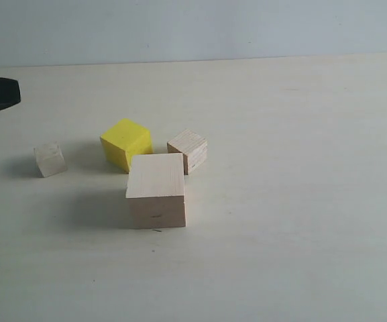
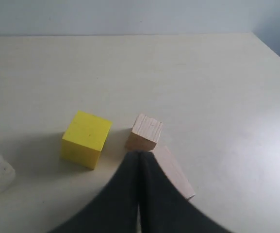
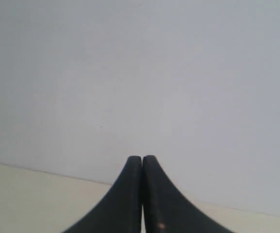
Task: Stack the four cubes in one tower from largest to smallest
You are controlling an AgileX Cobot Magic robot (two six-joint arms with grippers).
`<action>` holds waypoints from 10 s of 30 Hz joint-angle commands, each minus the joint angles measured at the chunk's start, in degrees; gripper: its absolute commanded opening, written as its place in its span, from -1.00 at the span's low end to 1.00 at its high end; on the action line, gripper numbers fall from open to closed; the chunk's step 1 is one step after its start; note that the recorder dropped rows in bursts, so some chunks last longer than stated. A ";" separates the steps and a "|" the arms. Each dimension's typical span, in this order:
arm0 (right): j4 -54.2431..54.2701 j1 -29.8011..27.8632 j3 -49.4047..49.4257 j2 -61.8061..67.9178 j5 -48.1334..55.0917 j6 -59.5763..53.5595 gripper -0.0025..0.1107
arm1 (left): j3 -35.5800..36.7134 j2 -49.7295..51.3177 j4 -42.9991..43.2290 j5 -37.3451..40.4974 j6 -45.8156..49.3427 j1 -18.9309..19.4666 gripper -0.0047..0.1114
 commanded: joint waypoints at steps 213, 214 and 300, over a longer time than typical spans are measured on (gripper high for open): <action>126.94 12.22 -54.77 54.85 43.35 -124.30 0.21 | 1.25 -0.56 1.62 -4.23 -0.14 0.08 -0.92; 125.98 13.00 -56.00 54.85 43.35 -124.33 0.21 | 1.25 -0.56 1.62 -4.23 -0.14 0.08 -0.92; 121.81 12.08 -53.04 37.59 58.79 -142.52 -0.96 | 1.25 -0.56 1.93 -1.83 -0.03 0.08 -0.92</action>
